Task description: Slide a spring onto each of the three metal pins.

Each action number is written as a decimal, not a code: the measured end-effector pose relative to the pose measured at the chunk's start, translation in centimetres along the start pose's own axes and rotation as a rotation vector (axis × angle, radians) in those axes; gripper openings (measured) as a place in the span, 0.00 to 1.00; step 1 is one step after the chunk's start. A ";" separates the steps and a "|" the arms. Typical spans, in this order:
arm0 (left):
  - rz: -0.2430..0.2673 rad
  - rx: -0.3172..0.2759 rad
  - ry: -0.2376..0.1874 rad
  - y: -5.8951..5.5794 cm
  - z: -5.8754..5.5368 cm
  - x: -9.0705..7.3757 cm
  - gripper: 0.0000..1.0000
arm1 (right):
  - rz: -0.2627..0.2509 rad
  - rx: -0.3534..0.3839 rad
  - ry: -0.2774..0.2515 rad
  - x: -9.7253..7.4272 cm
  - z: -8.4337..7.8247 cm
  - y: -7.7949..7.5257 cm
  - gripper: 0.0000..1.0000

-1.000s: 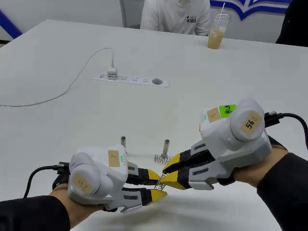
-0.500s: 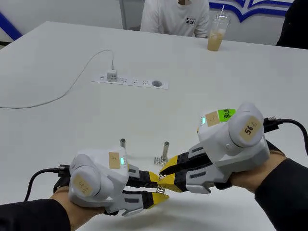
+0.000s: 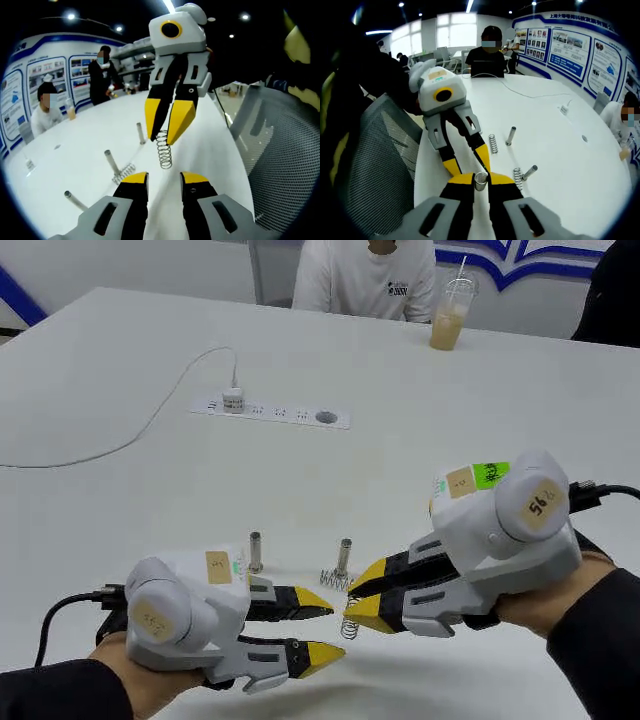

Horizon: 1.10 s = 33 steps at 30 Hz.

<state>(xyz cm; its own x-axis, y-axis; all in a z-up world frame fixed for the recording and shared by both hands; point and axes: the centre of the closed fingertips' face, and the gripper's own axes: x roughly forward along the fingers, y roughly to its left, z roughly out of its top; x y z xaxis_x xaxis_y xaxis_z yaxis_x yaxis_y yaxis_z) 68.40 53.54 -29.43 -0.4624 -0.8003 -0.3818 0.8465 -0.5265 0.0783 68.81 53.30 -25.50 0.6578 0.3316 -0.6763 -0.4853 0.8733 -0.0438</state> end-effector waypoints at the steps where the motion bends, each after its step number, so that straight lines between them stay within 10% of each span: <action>1: 0.003 -0.003 -0.001 0.0 0.0 -0.1 0.27 | -0.005 0.001 -0.001 -0.1 0.0 -0.1 0.11; 33: 0.132 -0.094 -0.036 2.6 -0.9 -3.6 0.43 | -0.236 0.096 -0.045 -7.2 -1.3 -7.6 0.11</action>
<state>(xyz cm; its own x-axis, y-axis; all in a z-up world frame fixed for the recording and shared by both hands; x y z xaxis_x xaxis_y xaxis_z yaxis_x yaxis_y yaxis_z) 72.47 55.27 -28.67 -0.3531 -0.8713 -0.3409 0.9208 -0.3881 0.0382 67.01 43.83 -21.30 0.7721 0.1286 -0.6224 -0.2603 0.9574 -0.1251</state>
